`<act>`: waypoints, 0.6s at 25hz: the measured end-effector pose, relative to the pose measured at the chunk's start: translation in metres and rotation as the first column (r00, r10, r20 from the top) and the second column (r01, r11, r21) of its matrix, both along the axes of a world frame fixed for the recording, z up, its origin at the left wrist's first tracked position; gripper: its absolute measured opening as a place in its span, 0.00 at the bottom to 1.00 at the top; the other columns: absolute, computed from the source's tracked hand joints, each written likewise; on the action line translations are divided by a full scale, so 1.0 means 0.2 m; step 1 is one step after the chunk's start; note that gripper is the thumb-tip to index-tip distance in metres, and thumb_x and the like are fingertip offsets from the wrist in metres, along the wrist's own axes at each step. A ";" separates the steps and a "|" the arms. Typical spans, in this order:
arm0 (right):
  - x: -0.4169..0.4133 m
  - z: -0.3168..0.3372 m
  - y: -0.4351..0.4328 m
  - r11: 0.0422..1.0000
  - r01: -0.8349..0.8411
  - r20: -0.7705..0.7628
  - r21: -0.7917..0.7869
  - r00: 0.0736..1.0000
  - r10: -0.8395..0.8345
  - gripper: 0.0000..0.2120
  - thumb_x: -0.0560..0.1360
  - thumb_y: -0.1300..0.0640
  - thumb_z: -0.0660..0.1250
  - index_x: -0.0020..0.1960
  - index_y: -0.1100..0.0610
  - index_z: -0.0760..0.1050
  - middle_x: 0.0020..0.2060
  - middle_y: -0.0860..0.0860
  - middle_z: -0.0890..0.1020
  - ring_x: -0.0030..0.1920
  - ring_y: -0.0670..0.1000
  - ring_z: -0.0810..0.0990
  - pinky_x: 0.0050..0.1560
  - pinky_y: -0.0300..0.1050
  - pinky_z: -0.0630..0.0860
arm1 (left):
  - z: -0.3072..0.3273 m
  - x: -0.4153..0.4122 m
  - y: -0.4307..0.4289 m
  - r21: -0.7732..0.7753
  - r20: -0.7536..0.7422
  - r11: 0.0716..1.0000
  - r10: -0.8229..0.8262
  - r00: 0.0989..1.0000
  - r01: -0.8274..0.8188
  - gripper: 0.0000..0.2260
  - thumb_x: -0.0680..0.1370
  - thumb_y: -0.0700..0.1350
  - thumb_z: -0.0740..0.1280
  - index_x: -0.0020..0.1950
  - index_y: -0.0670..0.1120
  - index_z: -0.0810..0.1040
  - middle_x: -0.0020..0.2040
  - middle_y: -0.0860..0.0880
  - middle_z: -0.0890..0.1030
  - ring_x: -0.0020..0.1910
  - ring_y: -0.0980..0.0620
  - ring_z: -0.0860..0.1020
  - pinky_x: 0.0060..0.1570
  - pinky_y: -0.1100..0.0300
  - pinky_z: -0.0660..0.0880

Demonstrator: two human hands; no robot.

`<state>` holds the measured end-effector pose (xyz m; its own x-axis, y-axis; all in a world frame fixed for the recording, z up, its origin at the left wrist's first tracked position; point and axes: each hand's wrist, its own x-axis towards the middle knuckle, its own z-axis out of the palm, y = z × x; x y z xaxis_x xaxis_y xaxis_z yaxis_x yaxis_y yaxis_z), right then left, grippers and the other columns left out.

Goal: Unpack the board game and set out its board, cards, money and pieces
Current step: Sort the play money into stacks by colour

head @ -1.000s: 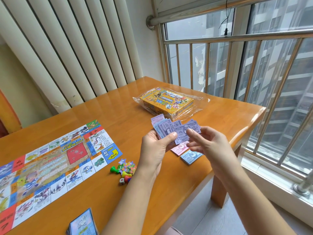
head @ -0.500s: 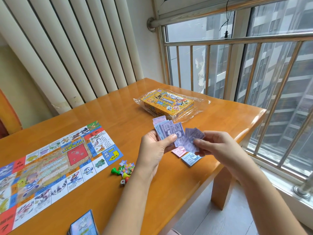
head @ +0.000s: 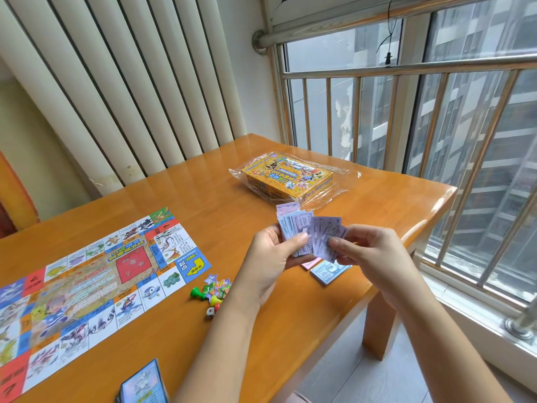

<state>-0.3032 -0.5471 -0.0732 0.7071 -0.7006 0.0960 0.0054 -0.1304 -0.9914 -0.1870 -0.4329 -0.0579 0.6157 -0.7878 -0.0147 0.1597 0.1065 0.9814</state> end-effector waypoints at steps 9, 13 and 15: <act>0.00 0.03 0.02 0.909 -0.049 0.319 0.414 0.943 -0.094 0.07 0.73 0.69 0.67 0.41 0.58 0.76 0.30 0.49 0.80 0.29 0.44 0.79 0.33 0.34 0.77 | -0.02 0.01 -0.03 -0.097 -0.178 0.988 0.102 0.979 -0.121 0.09 0.79 0.30 0.58 0.50 0.39 0.76 0.43 0.44 0.84 0.41 0.50 0.83 0.40 0.59 0.81; 0.07 -0.01 0.06 0.853 -0.057 0.386 0.519 0.906 -0.174 0.06 0.73 0.69 0.66 0.44 0.60 0.77 0.32 0.50 0.78 0.30 0.45 0.73 0.29 0.32 0.71 | -0.05 -0.02 -0.06 -0.127 -0.213 0.971 0.174 0.961 -0.204 0.09 0.78 0.29 0.59 0.52 0.38 0.75 0.48 0.41 0.81 0.44 0.48 0.81 0.43 0.57 0.82; 0.10 -0.03 0.08 0.818 -0.053 0.398 0.572 0.891 -0.220 0.06 0.73 0.70 0.65 0.44 0.61 0.77 0.34 0.52 0.80 0.31 0.47 0.76 0.32 0.34 0.75 | -0.05 -0.03 -0.07 -0.159 -0.201 0.963 0.182 0.962 -0.216 0.10 0.78 0.28 0.59 0.56 0.37 0.75 0.49 0.41 0.81 0.45 0.48 0.81 0.45 0.56 0.81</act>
<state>-0.2825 -0.5305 -0.0788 0.6236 -0.7800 -0.0510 0.4594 0.4185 -0.7834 -0.1939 -0.4470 -0.0686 0.7602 -0.6496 -0.0126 0.2925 0.3248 0.8994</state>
